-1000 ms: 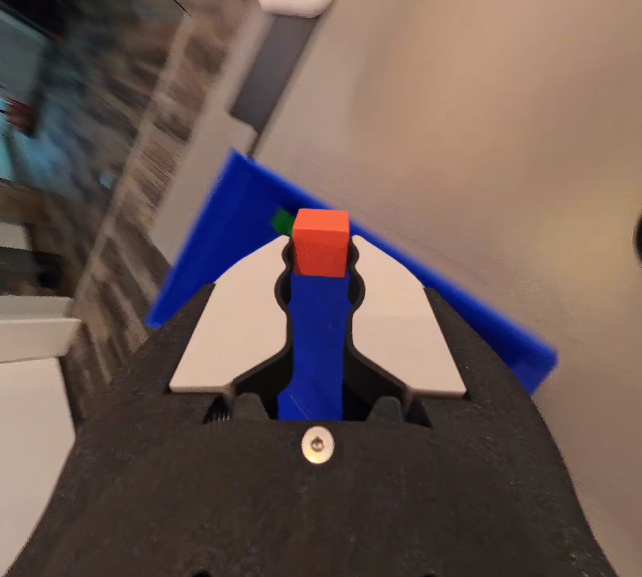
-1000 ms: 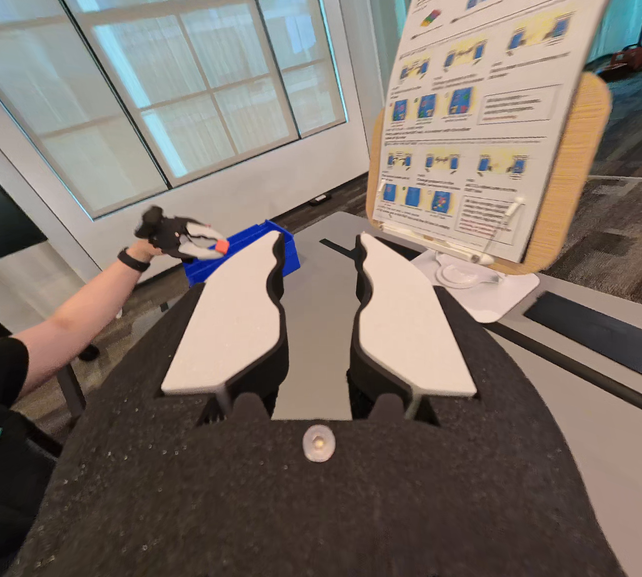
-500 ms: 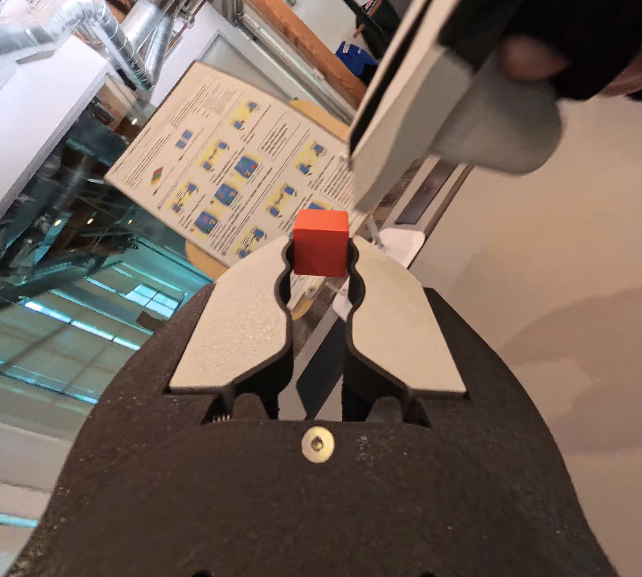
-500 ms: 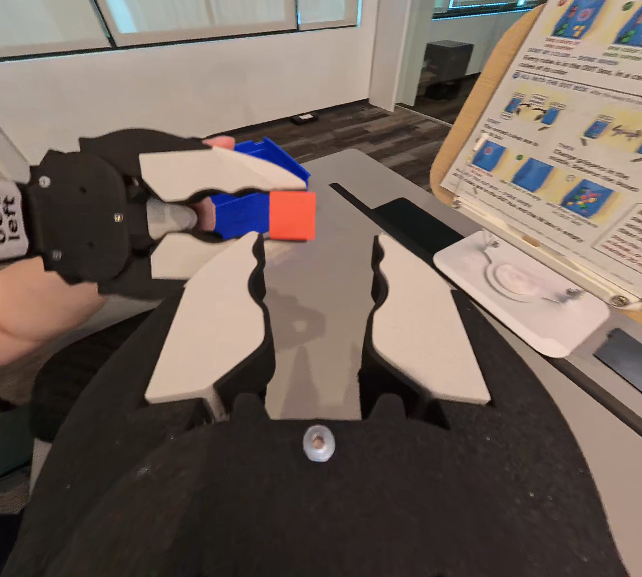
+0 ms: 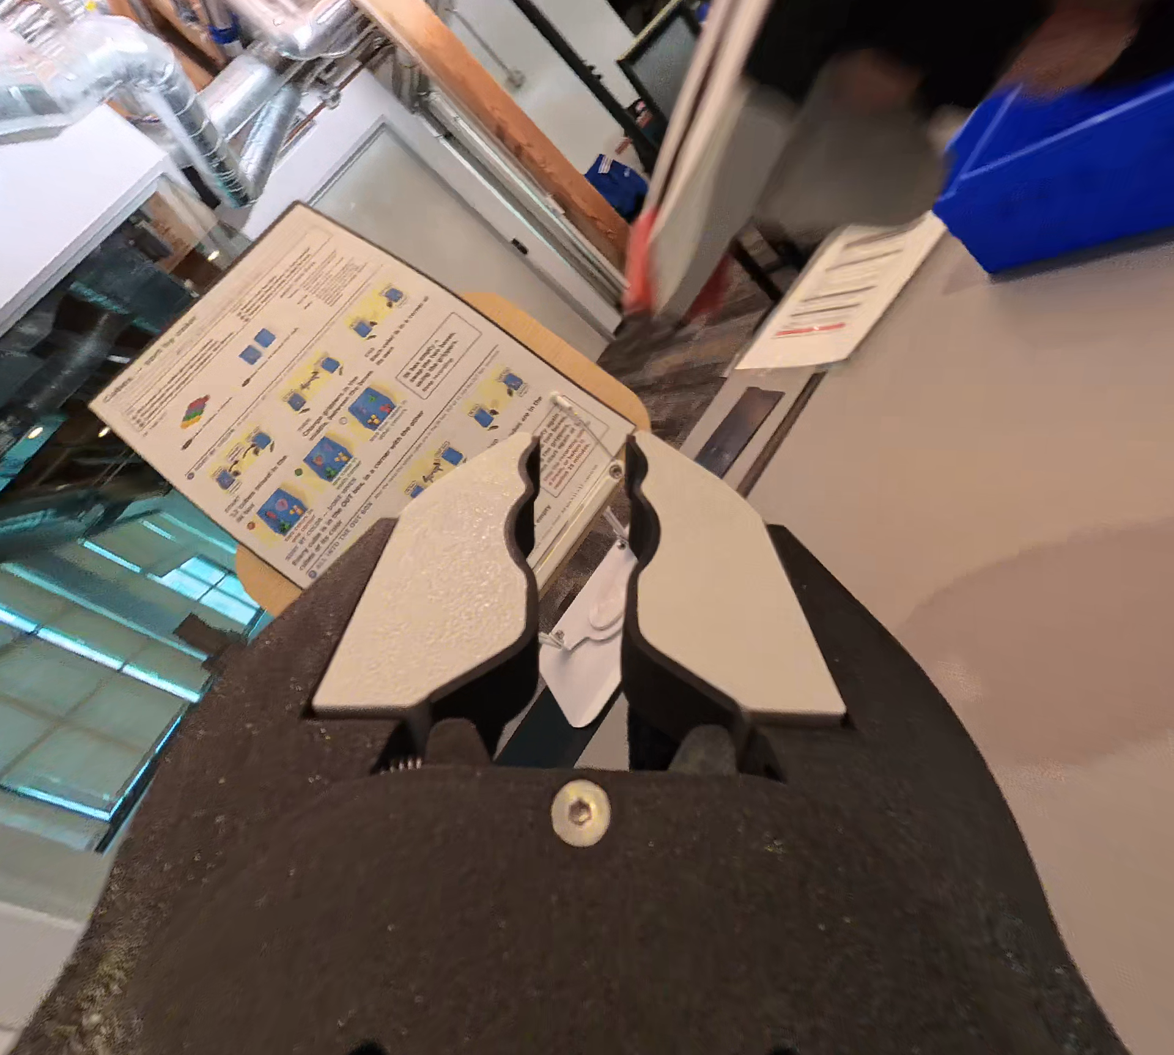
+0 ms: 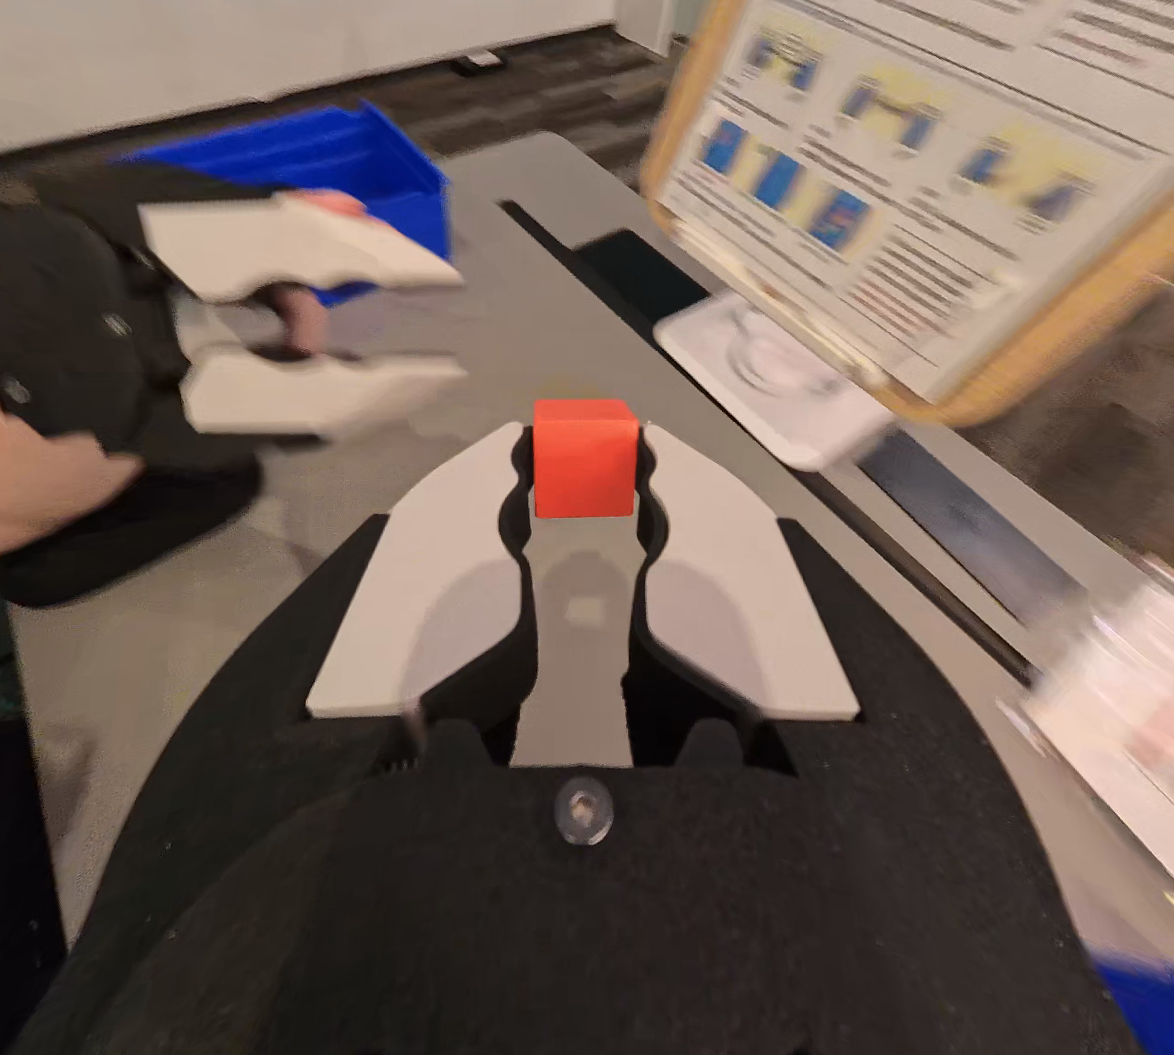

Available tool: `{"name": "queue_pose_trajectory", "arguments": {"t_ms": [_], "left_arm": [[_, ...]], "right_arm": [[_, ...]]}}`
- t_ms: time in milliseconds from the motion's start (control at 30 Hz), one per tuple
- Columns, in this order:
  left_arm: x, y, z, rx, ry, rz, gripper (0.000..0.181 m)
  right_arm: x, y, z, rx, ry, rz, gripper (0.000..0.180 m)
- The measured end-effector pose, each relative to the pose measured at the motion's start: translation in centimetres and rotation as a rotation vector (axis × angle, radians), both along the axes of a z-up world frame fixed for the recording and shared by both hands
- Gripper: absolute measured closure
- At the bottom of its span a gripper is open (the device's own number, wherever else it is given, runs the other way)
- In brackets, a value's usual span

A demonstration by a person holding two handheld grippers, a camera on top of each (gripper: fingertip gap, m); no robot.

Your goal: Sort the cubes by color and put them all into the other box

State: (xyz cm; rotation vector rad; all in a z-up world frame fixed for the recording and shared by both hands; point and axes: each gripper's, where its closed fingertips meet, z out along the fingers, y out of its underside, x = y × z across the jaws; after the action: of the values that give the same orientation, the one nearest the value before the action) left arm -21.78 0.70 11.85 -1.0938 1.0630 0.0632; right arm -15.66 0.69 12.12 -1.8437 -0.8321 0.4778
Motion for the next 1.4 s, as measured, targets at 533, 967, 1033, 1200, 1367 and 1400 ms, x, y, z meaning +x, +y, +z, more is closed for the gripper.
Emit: {"name": "queue_pose_trajectory", "arguments": {"t_ms": [533, 967, 1033, 1200, 1367, 1400], "left_arm": [[2.7, -0.2, -4.3, -0.346, 0.112, -0.122, 0.152], [-2.7, -1.1, 0.6, -0.243, 0.034, -0.019, 0.153], [-6.2, -0.8, 1.8, -0.251, 0.008, 0.045, 0.153], [-20.6, 1.2, -0.7, -0.323, 0.048, 0.397, 0.152], [-36.3, 1.2, -5.6, -0.4, 0.124, 0.72, 0.152], [-38.7, 1.3, -6.4, -0.423, 0.127, 0.762, 0.152]], "right_arm": [[38.4, -7.8, -24.6, -0.784, -0.005, -0.726, 0.15], [39.9, -7.5, -14.2, -0.365, -0.034, -0.91, 0.133], [38.5, -6.8, -10.9, -0.23, -0.059, -0.882, 0.133], [32.4, -4.7, -4.4, 0.006, -0.073, -0.721, 0.133], [23.1, -3.4, -3.1, -0.022, -0.02, -0.366, 0.133], [21.7, -3.0, -2.6, -0.008, -0.024, -0.323, 0.132]]}}
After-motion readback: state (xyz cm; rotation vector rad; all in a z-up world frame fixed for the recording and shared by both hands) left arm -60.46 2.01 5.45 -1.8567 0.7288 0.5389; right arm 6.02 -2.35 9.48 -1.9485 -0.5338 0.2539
